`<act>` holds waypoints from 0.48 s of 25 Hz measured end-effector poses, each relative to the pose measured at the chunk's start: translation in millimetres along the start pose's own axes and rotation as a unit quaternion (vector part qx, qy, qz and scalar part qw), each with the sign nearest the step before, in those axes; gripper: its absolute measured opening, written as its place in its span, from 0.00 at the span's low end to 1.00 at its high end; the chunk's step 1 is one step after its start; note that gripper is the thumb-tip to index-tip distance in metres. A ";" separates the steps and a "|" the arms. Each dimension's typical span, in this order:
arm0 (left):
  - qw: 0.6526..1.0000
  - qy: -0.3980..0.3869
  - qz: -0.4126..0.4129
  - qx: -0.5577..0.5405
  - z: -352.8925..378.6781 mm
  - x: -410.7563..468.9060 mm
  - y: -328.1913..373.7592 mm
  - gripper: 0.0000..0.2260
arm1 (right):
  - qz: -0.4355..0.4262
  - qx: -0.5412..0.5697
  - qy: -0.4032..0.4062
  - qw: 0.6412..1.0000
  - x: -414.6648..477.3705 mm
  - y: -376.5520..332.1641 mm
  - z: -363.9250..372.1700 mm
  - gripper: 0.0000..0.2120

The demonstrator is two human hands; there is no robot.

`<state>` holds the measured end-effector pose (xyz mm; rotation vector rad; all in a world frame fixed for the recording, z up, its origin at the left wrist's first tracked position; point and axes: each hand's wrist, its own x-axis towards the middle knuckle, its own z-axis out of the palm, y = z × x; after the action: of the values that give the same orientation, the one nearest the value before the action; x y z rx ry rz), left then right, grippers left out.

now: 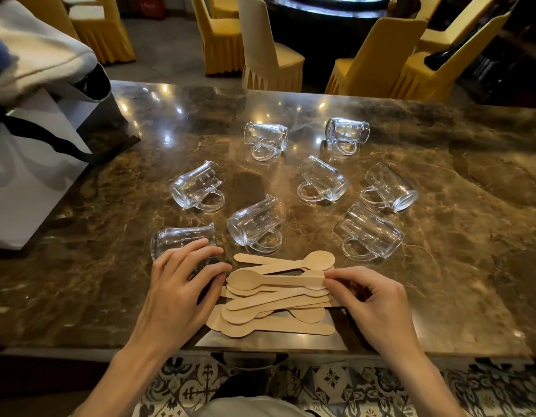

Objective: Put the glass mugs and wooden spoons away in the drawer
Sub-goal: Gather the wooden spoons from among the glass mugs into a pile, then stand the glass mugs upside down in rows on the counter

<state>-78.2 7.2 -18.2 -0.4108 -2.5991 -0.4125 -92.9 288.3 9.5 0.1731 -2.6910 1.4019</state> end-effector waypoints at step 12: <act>0.998 0.006 -0.011 -0.058 -5.5 0.9 0.9 0.11 | -0.106 -0.128 -0.046 0.985 22.6 -19.8 0.9 0.08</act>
<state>-76.4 6.3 -12.9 -0.4161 -2.5775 -0.5735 -112.4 275.1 28.2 0.4947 -2.7938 1.0043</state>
